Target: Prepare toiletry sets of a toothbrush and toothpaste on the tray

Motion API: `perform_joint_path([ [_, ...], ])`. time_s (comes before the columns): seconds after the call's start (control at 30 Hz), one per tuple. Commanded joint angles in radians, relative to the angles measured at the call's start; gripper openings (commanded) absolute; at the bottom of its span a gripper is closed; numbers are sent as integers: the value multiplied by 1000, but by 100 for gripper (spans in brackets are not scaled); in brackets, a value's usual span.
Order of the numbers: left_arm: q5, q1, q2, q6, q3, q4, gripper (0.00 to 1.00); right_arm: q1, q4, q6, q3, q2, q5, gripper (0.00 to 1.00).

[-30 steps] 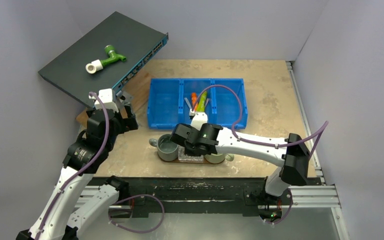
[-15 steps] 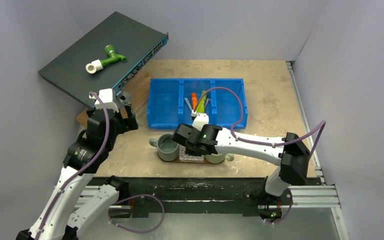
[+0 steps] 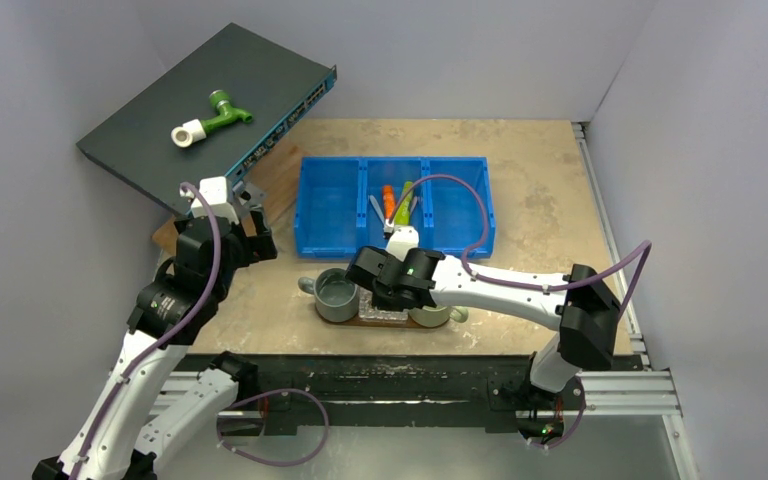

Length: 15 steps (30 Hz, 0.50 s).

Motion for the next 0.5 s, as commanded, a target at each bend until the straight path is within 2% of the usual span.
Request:
perform_joint_path([
  [0.0,-8,5,-1,-10,30,15,98,-4,-12,-9,-7,-41,18,0],
  [0.47,-3,5,-5,-10,31,17,98,-3,-27,-14,-15,-33,41,0],
])
